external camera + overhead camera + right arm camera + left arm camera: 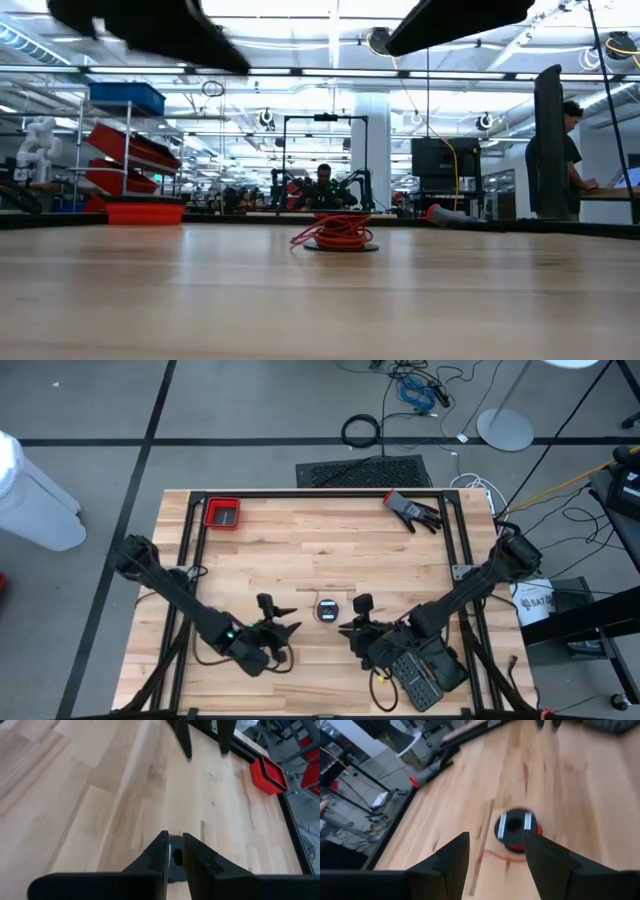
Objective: Coil cords
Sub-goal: Put the coiled red wire on the table, then return to Home Position
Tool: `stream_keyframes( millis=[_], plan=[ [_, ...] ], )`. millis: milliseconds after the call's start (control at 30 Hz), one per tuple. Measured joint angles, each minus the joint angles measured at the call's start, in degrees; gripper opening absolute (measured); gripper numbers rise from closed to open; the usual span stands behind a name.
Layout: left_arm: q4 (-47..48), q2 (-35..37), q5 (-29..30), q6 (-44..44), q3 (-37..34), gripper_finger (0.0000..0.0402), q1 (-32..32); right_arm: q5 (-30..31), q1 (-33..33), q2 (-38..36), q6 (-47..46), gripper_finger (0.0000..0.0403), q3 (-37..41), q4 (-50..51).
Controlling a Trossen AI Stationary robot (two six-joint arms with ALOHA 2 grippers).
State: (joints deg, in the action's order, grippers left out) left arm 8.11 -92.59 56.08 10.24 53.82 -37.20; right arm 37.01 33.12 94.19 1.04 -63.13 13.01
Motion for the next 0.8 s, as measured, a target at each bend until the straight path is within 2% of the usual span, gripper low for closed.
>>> stream_keyframes(
  millis=[133,267,367,467,533,800],
  plan=[
    [-0.1,5.6,-1.6,-0.1,0.0,0.0192,-0.5,0.1,-0.9,-3.1,-2.3,0.0036,0.0,3.0],
    [0.0,10.7,-6.0,-1.1,0.0,0.0162,-0.4,0.2,-1.3,-7.7,-5.0,0.0008,0.0,5.9],
    [-0.2,13.9,-5.5,-4.6,0.0,0.0117,-0.2,3.0,-1.2,-11.5,-6.4,0.0003,0.0,7.3],
    [-0.7,17.1,-1.7,-6.3,0.0,0.0049,0.4,6.9,-1.2,-15.0,-6.5,0.0001,0.0,7.7],
    [-0.7,19.2,0.2,-6.1,0.0,0.0013,1.1,7.2,-1.5,-17.3,-6.5,0.0001,0.0,7.9],
    [-1.1,28.4,0.4,-7.6,0.0,0.0004,2.5,6.6,-1.3,-27.0,-7.1,0.0,0.0,16.9]
  ],
)
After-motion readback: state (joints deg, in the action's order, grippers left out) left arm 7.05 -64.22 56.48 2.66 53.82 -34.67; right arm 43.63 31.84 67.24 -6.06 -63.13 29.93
